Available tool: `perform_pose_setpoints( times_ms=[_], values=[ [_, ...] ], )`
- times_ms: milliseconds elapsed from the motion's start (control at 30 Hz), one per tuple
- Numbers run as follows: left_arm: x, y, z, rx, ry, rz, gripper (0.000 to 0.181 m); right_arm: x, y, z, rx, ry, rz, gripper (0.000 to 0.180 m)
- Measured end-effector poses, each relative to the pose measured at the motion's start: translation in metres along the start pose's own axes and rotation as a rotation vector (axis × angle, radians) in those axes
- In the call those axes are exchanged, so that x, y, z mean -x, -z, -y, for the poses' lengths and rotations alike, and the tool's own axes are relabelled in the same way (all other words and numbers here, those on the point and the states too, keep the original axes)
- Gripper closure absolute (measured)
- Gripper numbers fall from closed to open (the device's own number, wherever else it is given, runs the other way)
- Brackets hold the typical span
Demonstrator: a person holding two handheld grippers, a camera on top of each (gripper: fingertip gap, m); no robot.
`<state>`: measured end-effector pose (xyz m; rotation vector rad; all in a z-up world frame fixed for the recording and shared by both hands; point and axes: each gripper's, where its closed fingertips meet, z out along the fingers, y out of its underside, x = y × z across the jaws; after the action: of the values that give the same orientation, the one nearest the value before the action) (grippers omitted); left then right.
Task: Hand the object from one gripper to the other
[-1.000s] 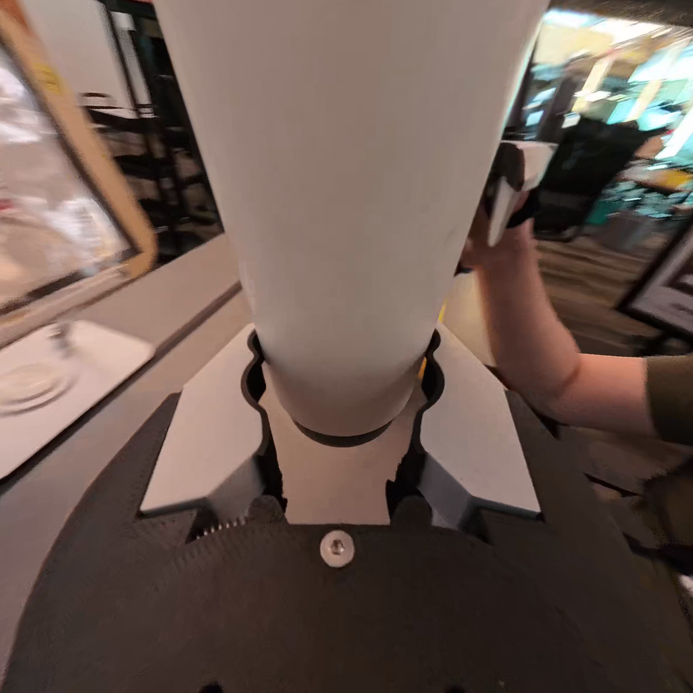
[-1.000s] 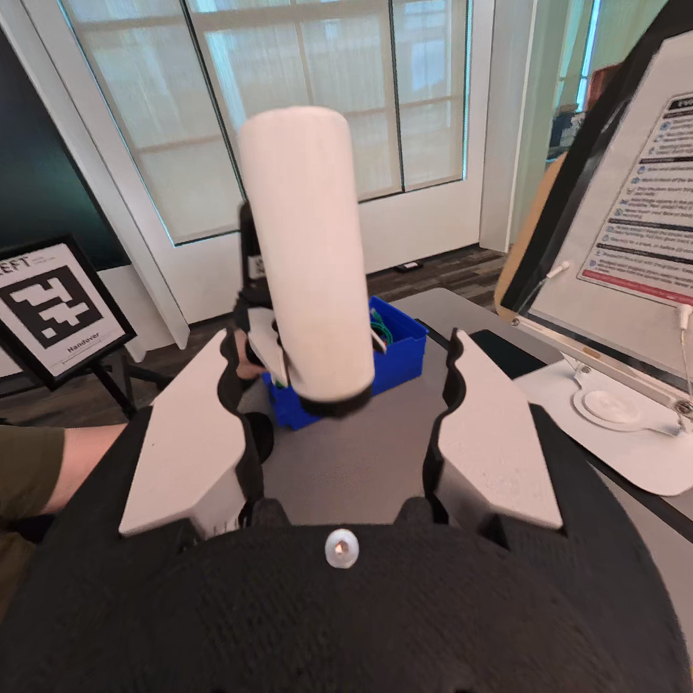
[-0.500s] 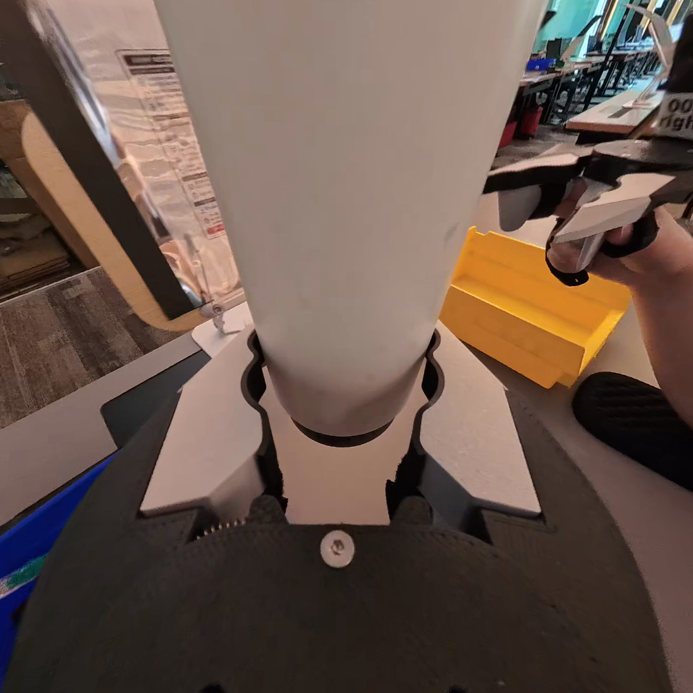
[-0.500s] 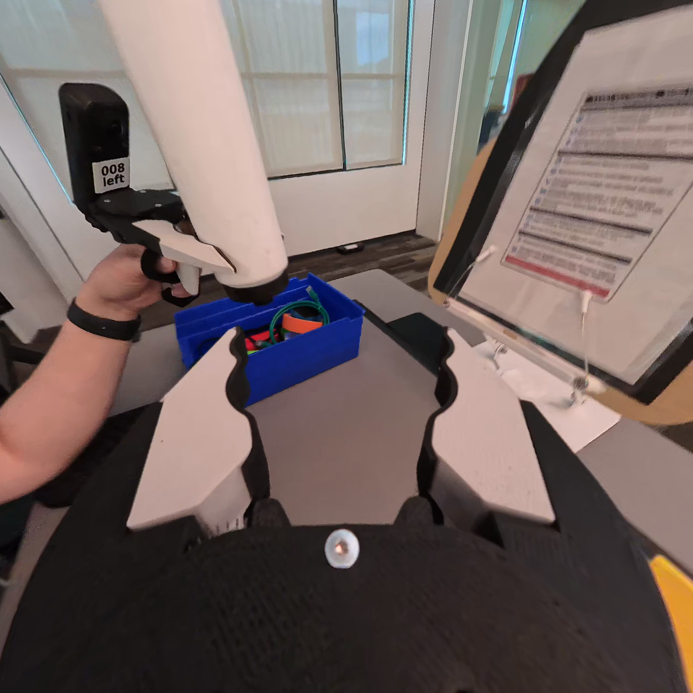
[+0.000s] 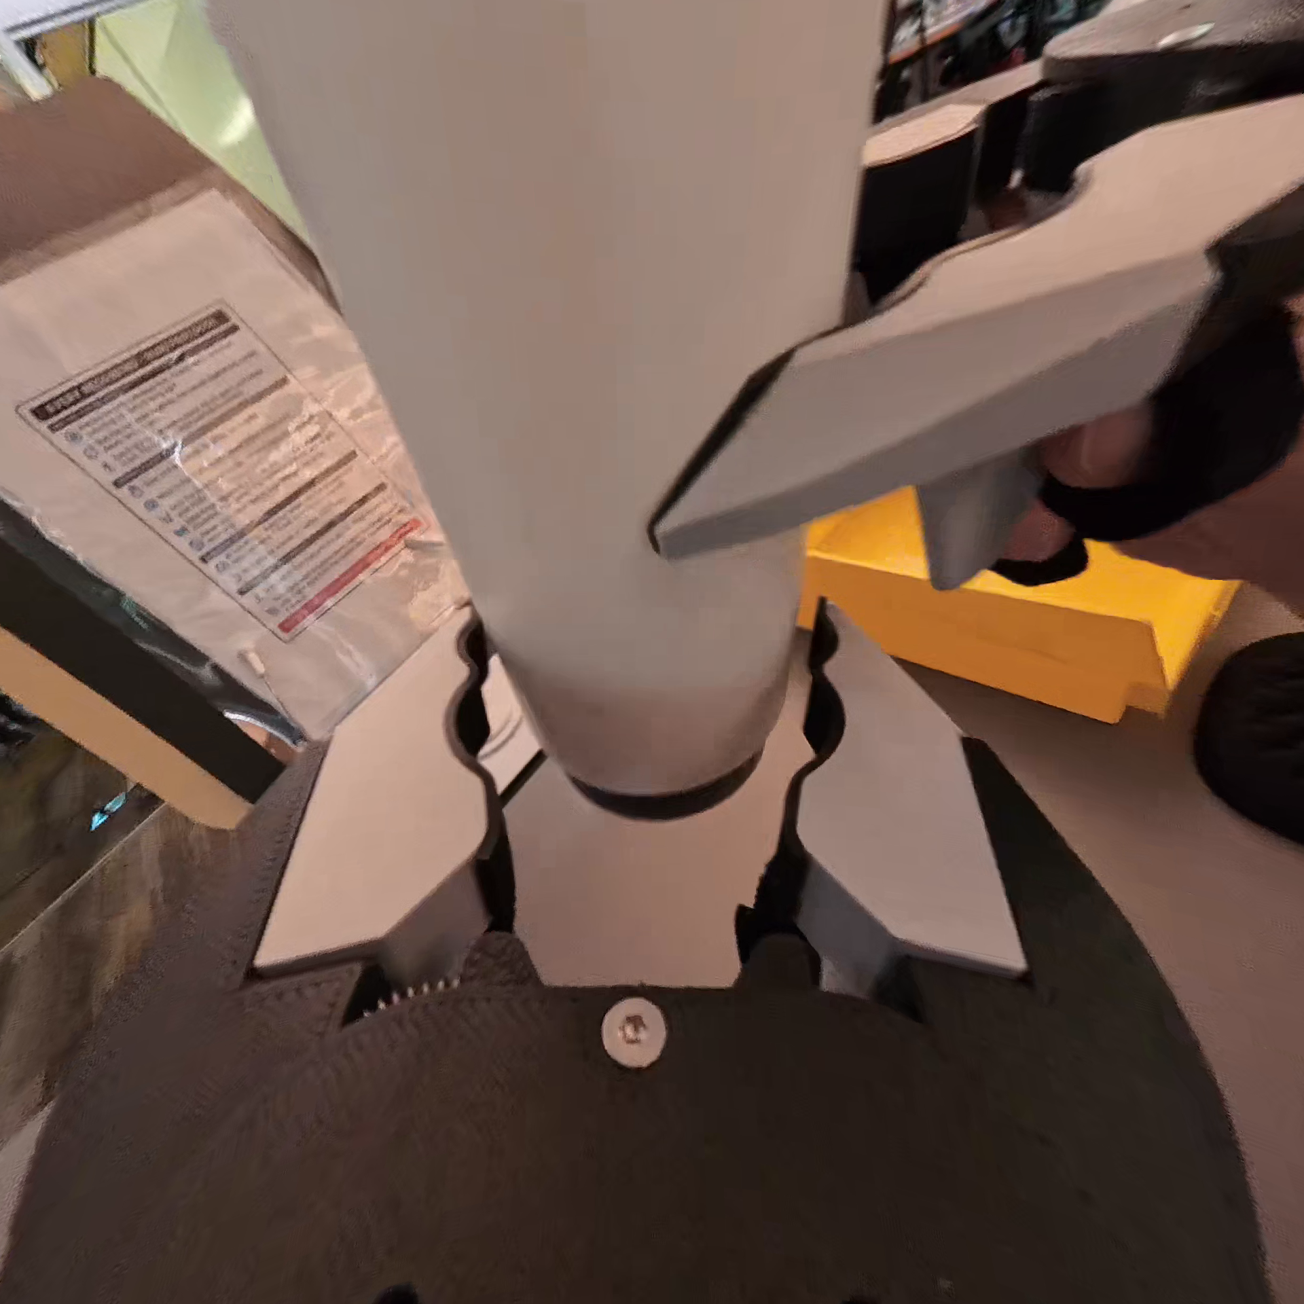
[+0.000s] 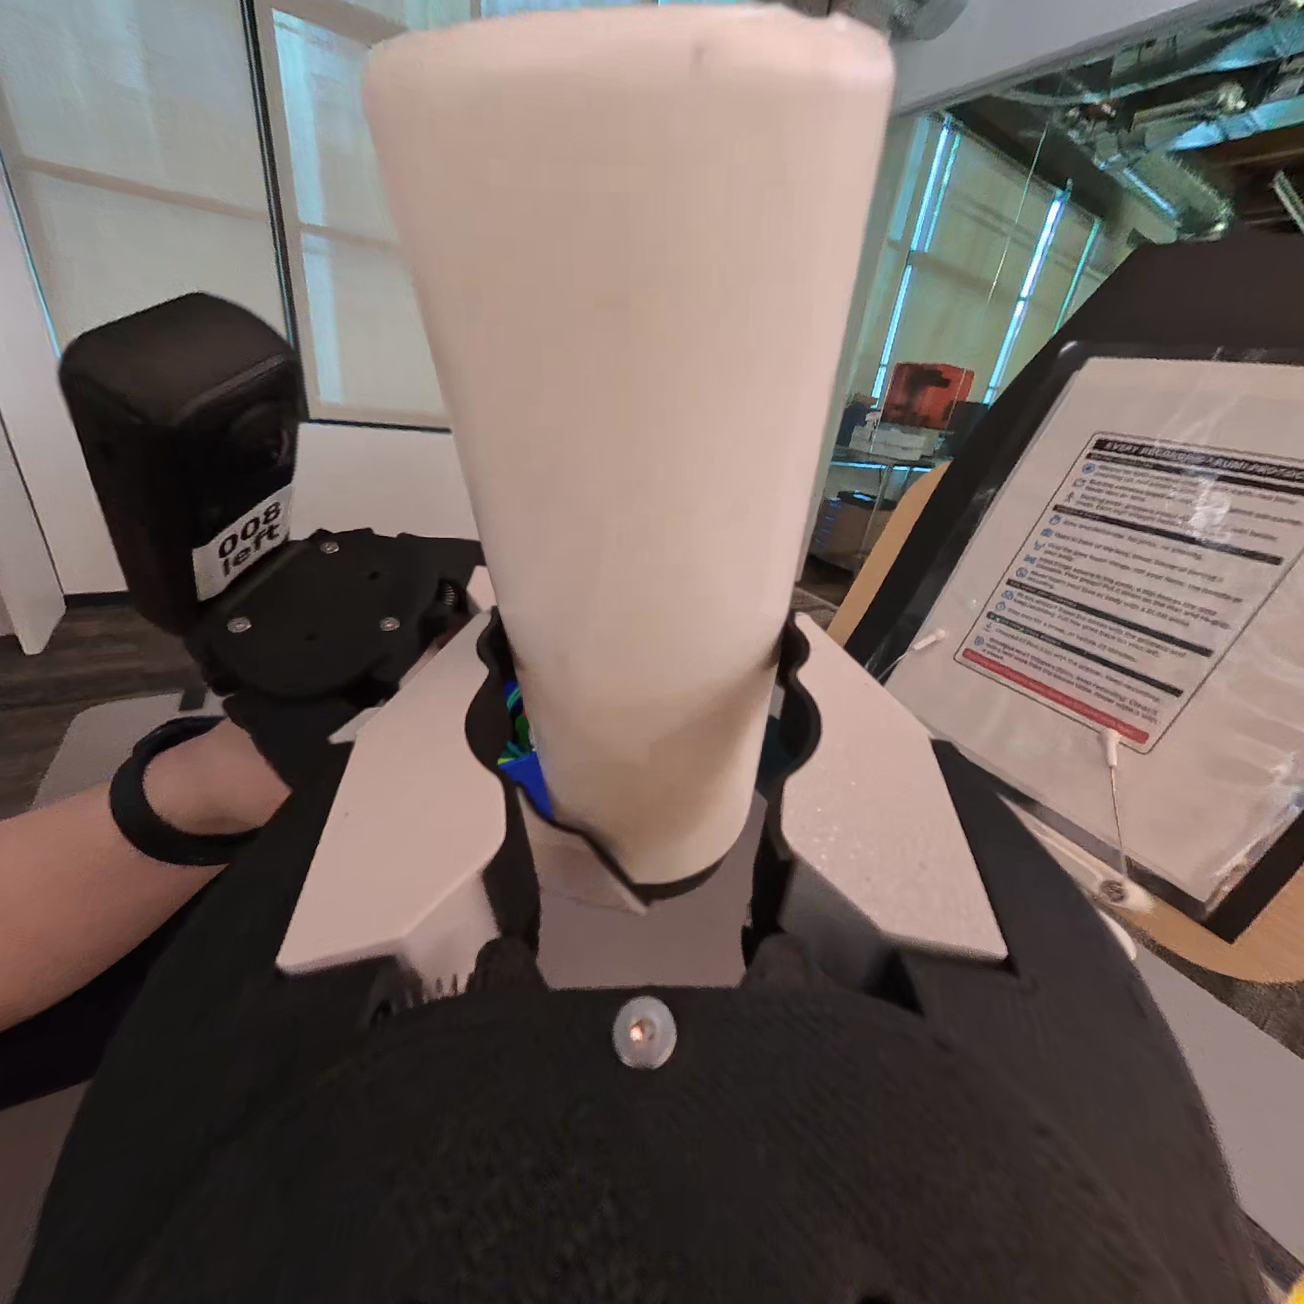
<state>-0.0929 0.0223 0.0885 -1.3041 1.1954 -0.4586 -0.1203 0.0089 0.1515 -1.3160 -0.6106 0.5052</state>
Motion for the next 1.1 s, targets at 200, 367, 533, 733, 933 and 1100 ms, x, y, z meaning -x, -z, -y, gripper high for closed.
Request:
perform_pose_setpoints(
  times_ms=[200,367,533,733,933,1100],
  values=[
    [0.008,0.022,0.019,-0.078,-0.048,-0.009,0.068,-0.048,0.019,-0.001,-0.042,-0.048,-0.088,0.104],
    [0.021,0.053,0.046,-0.263,-0.340,0.155,0.082,-0.091,0.027,-0.029,-0.070,-0.193,-0.081,0.105],
    [0.004,0.068,0.060,-0.392,-0.418,0.117,0.095,-0.080,0.028,-0.026,-0.117,-0.041,-0.027,0.104],
    [-0.009,0.077,0.070,-0.478,-0.283,-0.036,0.097,-0.015,0.029,-0.003,-0.160,0.295,0.116,0.104],
    [-0.018,0.090,0.078,-0.536,-0.115,-0.231,0.094,0.032,0.029,0.000,-0.127,0.346,0.299,0.104],
    [-0.028,0.095,0.079,-0.545,-0.049,-0.358,0.089,0.056,0.028,-0.011,-0.040,0.316,0.434,0.105]
  ],
)
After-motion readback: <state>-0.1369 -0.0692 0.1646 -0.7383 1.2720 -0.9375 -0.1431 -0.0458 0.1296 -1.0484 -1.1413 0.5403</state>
